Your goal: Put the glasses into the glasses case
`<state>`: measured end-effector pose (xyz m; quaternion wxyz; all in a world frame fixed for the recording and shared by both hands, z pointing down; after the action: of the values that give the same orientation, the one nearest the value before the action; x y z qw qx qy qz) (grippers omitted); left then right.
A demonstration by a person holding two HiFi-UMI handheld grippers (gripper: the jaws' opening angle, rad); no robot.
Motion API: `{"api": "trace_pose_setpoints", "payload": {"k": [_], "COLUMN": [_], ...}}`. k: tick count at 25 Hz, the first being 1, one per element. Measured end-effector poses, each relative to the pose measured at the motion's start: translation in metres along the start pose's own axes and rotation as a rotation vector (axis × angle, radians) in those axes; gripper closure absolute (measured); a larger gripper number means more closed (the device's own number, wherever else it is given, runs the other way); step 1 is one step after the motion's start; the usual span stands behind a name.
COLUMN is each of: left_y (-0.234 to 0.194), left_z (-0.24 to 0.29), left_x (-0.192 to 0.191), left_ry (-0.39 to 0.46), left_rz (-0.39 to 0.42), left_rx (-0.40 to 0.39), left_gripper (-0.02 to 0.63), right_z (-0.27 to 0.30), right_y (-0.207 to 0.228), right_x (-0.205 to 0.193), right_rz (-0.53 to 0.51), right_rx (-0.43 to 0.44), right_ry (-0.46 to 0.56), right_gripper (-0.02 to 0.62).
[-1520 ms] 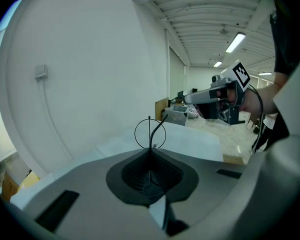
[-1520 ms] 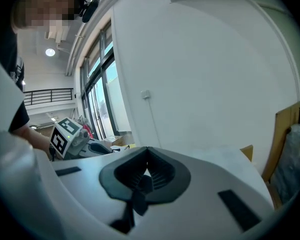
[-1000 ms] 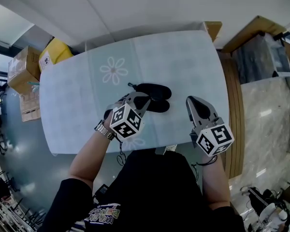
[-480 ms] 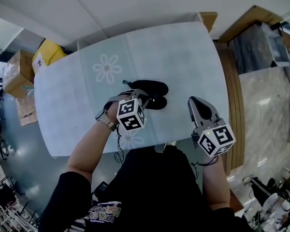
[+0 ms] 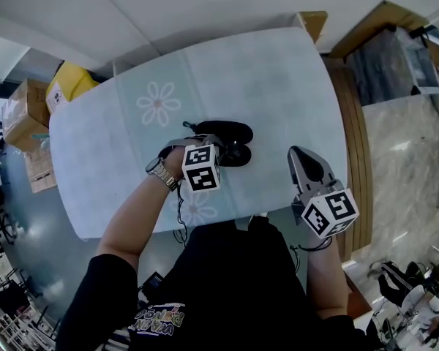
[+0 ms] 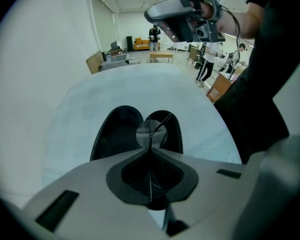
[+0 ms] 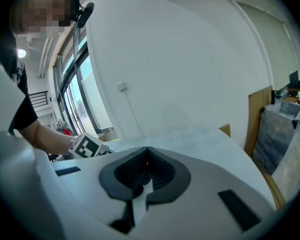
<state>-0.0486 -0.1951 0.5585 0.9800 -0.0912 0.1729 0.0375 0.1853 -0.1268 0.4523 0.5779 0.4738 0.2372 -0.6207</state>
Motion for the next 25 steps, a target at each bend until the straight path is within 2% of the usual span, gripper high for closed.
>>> {"api": "trace_pose_setpoints", "payload": {"k": [8, 12, 25], "left_y": [0.001, -0.001, 0.000], "left_z": [0.010, 0.011, 0.010], "left_x": [0.001, 0.002, 0.004], "left_ry": [-0.066, -0.067, -0.060], "left_rz": [0.065, 0.066, 0.060], "left_rx": [-0.053, -0.080, -0.065], "left_gripper": [0.575, 0.575, 0.572], "right_z": [0.003, 0.003, -0.001], "right_y": [0.001, 0.000, 0.004], "right_x": [-0.002, -0.001, 0.004], "right_rz": [0.011, 0.014, 0.020], "right_rx": [0.003, 0.003, 0.012], "right_ry": [-0.002, -0.001, 0.010], "right_gripper": [0.572, 0.572, 0.572]}}
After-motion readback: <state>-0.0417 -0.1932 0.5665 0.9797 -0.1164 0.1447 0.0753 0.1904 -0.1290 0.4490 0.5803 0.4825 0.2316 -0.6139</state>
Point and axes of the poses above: the fingertips, and each gripper's own axes: z forward along the fingers, y to its right, x out of its top, the point moved 10 cm from there along -z, backward along the fingers, and after that the axes turned 12 degrees about -x, right-handed, at the moved point
